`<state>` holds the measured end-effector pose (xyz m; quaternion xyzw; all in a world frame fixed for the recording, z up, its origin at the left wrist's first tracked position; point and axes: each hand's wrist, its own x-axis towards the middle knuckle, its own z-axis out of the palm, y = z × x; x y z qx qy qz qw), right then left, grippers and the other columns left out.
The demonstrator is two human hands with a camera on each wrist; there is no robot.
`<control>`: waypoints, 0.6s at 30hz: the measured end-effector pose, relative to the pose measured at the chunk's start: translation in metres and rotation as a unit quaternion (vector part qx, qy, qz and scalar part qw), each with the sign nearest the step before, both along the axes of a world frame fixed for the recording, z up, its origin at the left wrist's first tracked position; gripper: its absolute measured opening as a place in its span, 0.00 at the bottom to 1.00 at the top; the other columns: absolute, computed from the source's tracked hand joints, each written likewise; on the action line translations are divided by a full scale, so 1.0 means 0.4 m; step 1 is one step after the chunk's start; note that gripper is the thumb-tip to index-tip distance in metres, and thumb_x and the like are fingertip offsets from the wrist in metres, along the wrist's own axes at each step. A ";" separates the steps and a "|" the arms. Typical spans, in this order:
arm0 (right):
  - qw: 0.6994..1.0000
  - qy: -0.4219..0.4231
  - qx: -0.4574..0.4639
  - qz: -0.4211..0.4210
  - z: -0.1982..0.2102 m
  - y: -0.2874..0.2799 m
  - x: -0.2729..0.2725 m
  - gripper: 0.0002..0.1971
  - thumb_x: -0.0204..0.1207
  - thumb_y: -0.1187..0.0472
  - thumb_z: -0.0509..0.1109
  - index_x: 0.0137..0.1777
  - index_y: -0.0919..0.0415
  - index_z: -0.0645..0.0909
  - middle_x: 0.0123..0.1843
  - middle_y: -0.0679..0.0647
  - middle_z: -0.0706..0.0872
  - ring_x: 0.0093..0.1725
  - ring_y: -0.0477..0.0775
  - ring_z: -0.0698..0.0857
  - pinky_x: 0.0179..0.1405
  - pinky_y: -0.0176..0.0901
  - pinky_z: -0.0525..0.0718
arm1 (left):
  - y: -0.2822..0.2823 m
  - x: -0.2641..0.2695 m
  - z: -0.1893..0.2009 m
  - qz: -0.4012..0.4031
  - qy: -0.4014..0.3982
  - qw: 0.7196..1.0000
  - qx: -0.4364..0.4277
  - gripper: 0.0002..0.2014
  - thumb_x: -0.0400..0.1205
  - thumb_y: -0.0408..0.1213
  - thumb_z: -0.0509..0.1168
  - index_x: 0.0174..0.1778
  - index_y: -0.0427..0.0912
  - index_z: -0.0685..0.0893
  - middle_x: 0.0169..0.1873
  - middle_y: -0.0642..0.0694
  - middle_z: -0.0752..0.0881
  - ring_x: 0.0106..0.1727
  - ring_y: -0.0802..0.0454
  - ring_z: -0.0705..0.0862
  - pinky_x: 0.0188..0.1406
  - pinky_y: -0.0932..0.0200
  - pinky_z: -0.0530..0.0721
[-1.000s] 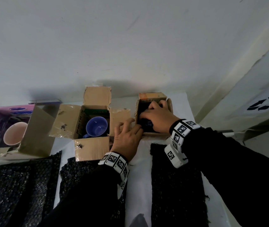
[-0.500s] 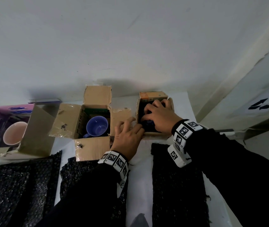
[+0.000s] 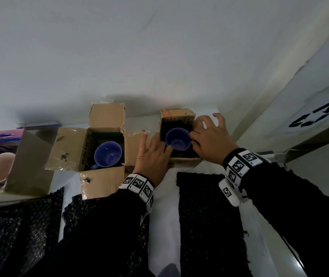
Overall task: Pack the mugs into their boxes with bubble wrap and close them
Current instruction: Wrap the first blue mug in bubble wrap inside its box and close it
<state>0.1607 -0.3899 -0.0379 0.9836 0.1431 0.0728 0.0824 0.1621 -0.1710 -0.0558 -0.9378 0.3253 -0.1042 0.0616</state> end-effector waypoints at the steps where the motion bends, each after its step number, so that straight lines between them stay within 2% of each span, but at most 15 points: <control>1: 1.000 0.002 -0.002 -0.002 -0.003 0.000 -0.001 0.13 0.74 0.52 0.59 0.48 0.52 0.84 0.51 0.53 0.87 0.67 0.60 0.75 0.71 0.67 0.56 | 0.000 0.003 0.001 -0.001 -0.002 1.000 -0.003 0.27 0.63 0.54 0.78 0.53 0.48 0.77 0.50 0.47 0.85 0.68 0.39 0.73 0.73 0.33 0.48; 4: 1.000 0.003 0.001 -0.012 -0.010 0.004 -0.002 0.11 0.71 0.55 0.62 0.51 0.53 0.82 0.53 0.57 0.86 0.68 0.62 0.75 0.71 0.67 0.55 | 0.002 0.009 0.001 -0.001 0.006 1.000 -0.017 0.34 0.63 0.54 0.78 0.62 0.50 0.73 0.50 0.48 0.85 0.67 0.39 0.72 0.72 0.30 0.51; 6: 1.000 0.007 0.010 -0.028 -0.010 0.012 0.000 0.13 0.70 0.57 0.67 0.55 0.53 0.81 0.53 0.56 0.87 0.68 0.63 0.75 0.70 0.67 0.53 | 0.005 0.009 0.000 -0.004 0.016 1.000 -0.015 0.35 0.63 0.55 0.77 0.65 0.51 0.75 0.53 0.47 0.85 0.68 0.38 0.70 0.71 0.29 0.51; 8: 0.999 -0.003 0.012 -0.040 -0.011 0.024 -0.002 0.13 0.69 0.59 0.70 0.55 0.51 0.83 0.50 0.53 0.88 0.66 0.62 0.75 0.70 0.66 0.53 | 0.008 0.005 -0.003 -0.006 0.018 1.000 -0.011 0.32 0.64 0.54 0.78 0.63 0.53 0.79 0.55 0.46 0.84 0.69 0.37 0.69 0.72 0.29 0.50; 10: 0.999 -0.022 0.007 -0.048 -0.014 0.033 -0.013 0.08 0.69 0.60 0.70 0.48 0.51 0.85 0.45 0.50 0.88 0.63 0.60 0.76 0.70 0.65 0.54 | 0.012 -0.002 -0.003 -0.002 0.018 1.000 -0.026 0.29 0.64 0.51 0.79 0.61 0.55 0.81 0.57 0.46 0.82 0.69 0.38 0.69 0.72 0.29 0.50; 13: 0.996 -0.052 0.018 -0.067 -0.016 0.036 -0.030 0.04 0.67 0.63 0.71 0.40 0.53 0.85 0.41 0.49 0.87 0.63 0.60 0.78 0.70 0.63 0.56 | 0.022 -0.013 -0.005 -0.040 0.006 0.996 -0.076 0.22 0.68 0.47 0.77 0.58 0.55 0.84 0.60 0.48 0.82 0.68 0.41 0.71 0.69 0.33 0.55; 16: 0.995 -0.049 0.022 -0.085 -0.008 0.044 -0.027 0.02 0.69 0.61 0.71 0.38 0.54 0.84 0.41 0.49 0.87 0.62 0.60 0.78 0.70 0.63 0.55 | 0.027 -0.011 -0.015 -0.095 0.012 0.989 -0.108 0.18 0.70 0.47 0.75 0.56 0.51 0.85 0.55 0.51 0.85 0.63 0.47 0.75 0.67 0.40 0.62; 18: 0.995 -0.035 0.021 -0.086 0.005 0.054 -0.022 0.01 0.70 0.58 0.71 0.38 0.53 0.84 0.42 0.49 0.87 0.61 0.59 0.78 0.70 0.64 0.55 | 0.025 -0.004 -0.018 -0.086 0.032 0.988 -0.122 0.15 0.72 0.47 0.74 0.53 0.51 0.86 0.51 0.54 0.87 0.61 0.49 0.77 0.66 0.42 0.63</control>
